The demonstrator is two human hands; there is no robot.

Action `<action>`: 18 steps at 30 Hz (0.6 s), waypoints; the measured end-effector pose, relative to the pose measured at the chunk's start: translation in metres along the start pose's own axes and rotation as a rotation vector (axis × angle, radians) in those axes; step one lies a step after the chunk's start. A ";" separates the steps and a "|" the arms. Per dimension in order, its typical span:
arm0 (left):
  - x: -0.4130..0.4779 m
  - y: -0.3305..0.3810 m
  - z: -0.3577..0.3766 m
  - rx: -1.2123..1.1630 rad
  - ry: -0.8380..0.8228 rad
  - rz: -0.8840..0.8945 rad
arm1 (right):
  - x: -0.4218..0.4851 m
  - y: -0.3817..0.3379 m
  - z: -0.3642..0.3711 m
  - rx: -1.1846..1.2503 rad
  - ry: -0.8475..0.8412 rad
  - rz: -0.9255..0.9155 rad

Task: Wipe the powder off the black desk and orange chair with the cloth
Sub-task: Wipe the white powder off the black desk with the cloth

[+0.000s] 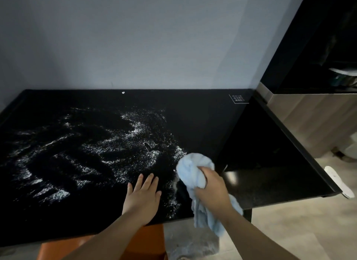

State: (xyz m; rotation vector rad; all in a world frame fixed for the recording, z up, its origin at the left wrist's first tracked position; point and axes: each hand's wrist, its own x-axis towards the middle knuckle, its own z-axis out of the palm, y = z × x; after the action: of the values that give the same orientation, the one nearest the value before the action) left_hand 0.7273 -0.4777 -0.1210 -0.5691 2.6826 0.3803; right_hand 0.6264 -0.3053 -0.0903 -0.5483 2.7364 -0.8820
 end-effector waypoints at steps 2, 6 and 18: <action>0.008 0.005 -0.004 -0.036 0.011 -0.020 | 0.015 0.005 -0.019 0.147 0.054 -0.044; 0.023 0.015 -0.011 -0.109 0.018 -0.086 | 0.060 0.048 -0.061 -0.096 0.202 0.107; 0.051 0.008 -0.029 -0.173 0.067 -0.322 | 0.139 0.041 -0.033 -0.482 0.151 0.059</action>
State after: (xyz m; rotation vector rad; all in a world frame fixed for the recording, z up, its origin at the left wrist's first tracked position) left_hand 0.6718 -0.4977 -0.1151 -1.0647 2.5731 0.5105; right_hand 0.4786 -0.3139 -0.1007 -0.4921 3.0955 -0.2484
